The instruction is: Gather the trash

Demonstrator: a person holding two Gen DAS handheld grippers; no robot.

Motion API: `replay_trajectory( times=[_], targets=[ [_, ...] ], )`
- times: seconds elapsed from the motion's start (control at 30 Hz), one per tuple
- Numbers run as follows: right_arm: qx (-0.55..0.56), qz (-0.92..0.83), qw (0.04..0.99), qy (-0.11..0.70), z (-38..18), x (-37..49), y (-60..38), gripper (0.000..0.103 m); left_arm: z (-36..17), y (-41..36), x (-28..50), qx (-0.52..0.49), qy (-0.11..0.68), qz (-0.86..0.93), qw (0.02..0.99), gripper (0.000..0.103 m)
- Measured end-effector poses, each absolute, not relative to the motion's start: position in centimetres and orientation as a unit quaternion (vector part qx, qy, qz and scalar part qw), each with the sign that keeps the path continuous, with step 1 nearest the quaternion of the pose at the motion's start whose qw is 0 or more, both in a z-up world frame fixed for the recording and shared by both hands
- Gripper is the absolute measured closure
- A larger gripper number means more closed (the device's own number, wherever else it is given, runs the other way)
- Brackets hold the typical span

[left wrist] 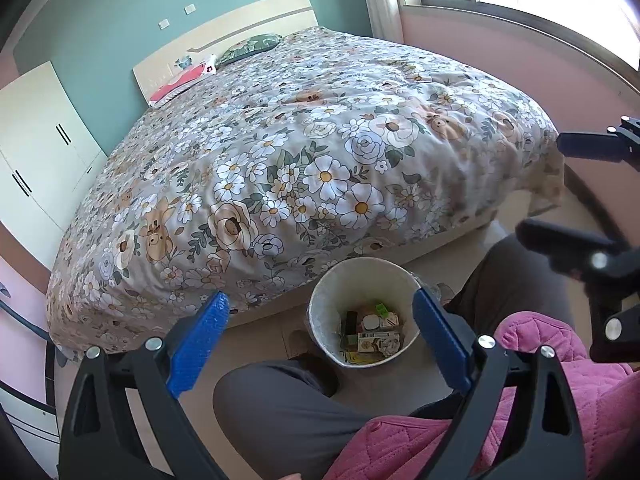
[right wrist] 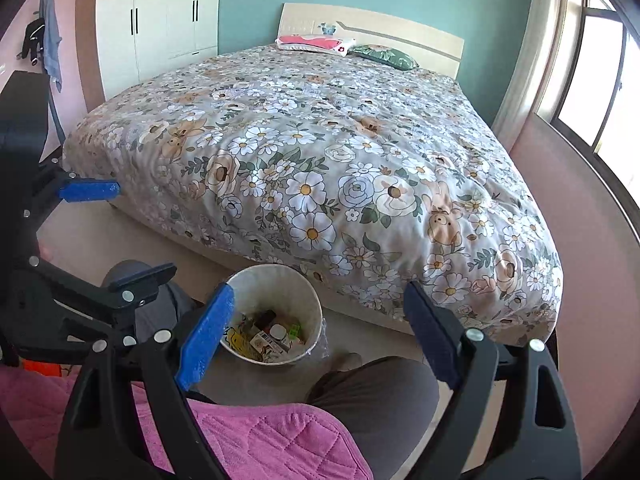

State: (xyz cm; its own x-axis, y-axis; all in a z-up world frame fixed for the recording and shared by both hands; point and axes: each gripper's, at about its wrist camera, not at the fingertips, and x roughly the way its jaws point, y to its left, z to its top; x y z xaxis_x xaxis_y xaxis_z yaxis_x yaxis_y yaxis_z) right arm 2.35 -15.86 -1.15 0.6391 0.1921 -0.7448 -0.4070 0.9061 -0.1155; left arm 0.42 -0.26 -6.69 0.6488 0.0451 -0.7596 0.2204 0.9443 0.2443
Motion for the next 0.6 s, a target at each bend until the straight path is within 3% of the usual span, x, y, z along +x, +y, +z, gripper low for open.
replay_trajectory(
  times=[0.6],
  targets=[
    [-0.133, 0.166, 0.893, 0.397, -1.64, 2.45, -15.84, 0.018, -6.2, -0.01, 0.31, 0.153, 0.408, -0.038, 0.899, 0.009]
  ],
)
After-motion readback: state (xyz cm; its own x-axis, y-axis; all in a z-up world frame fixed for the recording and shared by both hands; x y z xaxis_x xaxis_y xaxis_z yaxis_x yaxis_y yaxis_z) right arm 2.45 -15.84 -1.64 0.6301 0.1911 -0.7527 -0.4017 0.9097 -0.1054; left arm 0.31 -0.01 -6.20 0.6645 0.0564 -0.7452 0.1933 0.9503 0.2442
